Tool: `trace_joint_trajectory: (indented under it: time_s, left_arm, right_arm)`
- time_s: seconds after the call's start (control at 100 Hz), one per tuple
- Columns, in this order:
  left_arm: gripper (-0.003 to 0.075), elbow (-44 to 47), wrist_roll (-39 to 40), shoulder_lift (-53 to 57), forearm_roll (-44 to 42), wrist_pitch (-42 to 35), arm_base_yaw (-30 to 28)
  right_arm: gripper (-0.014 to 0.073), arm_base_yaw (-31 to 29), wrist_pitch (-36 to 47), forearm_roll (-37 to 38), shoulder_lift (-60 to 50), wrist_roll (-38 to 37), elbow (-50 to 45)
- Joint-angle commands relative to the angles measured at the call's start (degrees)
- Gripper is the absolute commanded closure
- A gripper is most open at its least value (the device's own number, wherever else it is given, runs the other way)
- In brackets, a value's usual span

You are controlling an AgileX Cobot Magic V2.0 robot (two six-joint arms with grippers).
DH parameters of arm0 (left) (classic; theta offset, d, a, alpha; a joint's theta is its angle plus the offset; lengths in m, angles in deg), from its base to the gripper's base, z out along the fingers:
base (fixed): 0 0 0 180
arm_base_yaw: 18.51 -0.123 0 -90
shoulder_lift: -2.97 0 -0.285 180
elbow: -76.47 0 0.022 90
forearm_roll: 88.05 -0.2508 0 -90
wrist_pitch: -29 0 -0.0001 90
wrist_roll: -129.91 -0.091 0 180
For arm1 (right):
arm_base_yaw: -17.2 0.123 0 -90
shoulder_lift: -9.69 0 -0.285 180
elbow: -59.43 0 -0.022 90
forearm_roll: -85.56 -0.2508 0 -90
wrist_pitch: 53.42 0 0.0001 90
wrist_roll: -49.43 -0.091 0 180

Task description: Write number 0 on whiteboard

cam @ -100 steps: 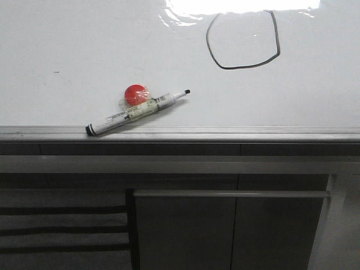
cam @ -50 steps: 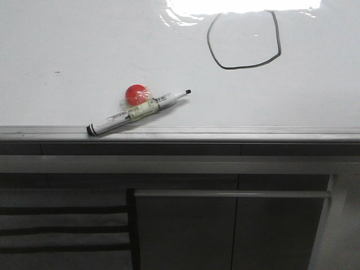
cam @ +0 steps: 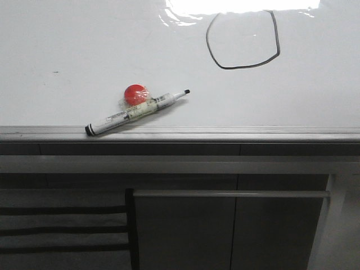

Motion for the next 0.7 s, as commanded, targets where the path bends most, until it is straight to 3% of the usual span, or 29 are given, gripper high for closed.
trace_joint_trajectory:
  time_s: [0.0, 0.15, 0.23, 0.3, 0.38, 0.45, 0.58, 0.69]
  left_arm:
    - [0.074, -2.1, -0.5, -0.5, 1.6, -4.2, -0.2]
    - [0.074, -2.0, -0.5, -0.5, 0.8, -8.9, -0.2]
    - [0.074, -0.7, -3.6, -0.5, 6.1, -11.7, -0.2]
    - [0.074, 0.5, -13.4, -0.5, 17.8, -12.8, -0.2]
    - [0.074, 1.5, -32.6, -0.5, 36.1, -13.0, -0.2]
    - [0.074, 2.2, -42.9, -0.5, 43.5, -13.0, -0.2]
    - [0.074, 4.2, -44.1, -0.5, 42.9, -13.0, -0.3]
    - [0.074, 5.6, -44.1, -0.5, 48.0, -10.1, -1.8]
  right_arm:
    - [0.0641, -0.3, 4.8, 0.2, 0.3, 0.0, 1.5]
    - [0.0641, -0.3, 4.8, 0.2, 0.3, 0.0, 1.5]
    - [0.0641, -0.3, 4.8, 0.2, 0.3, 0.0, 1.5]
    - [0.0641, -0.3, 4.8, 0.2, 0.3, 0.0, 1.5]
    - [0.0641, -0.3, 4.8, 0.2, 0.3, 0.0, 1.5]
    - [0.0641, -0.3, 4.8, 0.2, 0.3, 0.0, 1.5]
    - [0.0641, -0.3, 4.8, 0.2, 0.3, 0.0, 1.5]
    - [0.0641, -0.3, 4.8, 0.2, 0.3, 0.0, 1.5]
